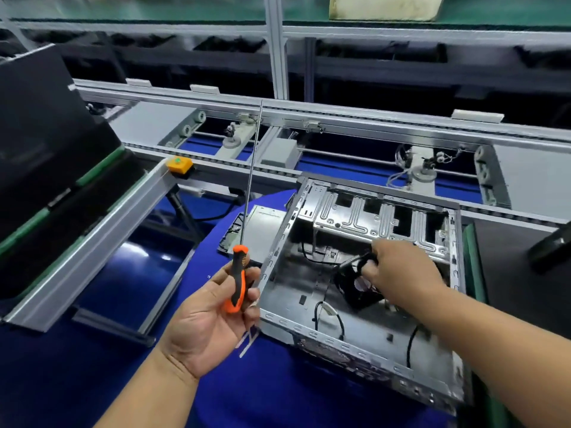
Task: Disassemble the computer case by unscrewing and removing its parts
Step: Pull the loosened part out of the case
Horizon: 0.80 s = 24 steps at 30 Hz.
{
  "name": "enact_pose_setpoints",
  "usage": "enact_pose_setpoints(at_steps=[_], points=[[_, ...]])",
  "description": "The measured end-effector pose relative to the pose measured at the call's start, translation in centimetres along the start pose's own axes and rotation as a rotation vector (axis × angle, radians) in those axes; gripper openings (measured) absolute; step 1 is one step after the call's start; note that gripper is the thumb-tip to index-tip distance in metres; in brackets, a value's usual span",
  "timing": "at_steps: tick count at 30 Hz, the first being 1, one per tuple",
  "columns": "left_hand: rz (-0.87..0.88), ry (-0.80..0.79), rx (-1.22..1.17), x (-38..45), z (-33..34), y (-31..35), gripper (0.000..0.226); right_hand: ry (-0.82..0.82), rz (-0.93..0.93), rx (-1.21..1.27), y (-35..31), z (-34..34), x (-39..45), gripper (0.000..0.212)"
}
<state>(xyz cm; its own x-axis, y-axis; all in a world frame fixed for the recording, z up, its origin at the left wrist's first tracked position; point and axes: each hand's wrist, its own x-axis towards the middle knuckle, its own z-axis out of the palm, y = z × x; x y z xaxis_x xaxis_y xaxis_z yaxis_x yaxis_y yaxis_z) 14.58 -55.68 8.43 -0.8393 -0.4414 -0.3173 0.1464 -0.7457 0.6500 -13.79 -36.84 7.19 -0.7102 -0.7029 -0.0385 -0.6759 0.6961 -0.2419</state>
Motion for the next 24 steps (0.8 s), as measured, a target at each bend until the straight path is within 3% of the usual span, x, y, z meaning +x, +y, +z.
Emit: enact_pose_setpoints(at_steps=[5, 8, 14, 20, 24], points=[[-0.015, -0.123, 0.085, 1.5, -1.0, 3.6, 0.033, 0.441, -0.094, 0.187, -4.4, -8.4, -0.7, 0.027], [0.007, -0.125, 0.162, 2.6, -1.9, 6.4, 0.019, 0.517, -0.16, 0.347, -9.5, -11.9, 0.0, 0.027], [0.244, 0.159, 0.379, 4.3, -5.3, 10.9, 0.064, 0.282, -0.09, 0.483, -22.1, -7.8, 3.3, 0.03], [0.227, 0.217, 0.437, 4.1, -11.1, 11.8, 0.017, -0.011, 0.134, 0.561, -29.0, 2.3, 3.6, 0.032], [0.159, 0.338, 0.59, 4.2, -16.6, 10.2, 0.018, -0.046, 0.221, 0.686, -30.9, 6.8, 1.0, 0.022]])
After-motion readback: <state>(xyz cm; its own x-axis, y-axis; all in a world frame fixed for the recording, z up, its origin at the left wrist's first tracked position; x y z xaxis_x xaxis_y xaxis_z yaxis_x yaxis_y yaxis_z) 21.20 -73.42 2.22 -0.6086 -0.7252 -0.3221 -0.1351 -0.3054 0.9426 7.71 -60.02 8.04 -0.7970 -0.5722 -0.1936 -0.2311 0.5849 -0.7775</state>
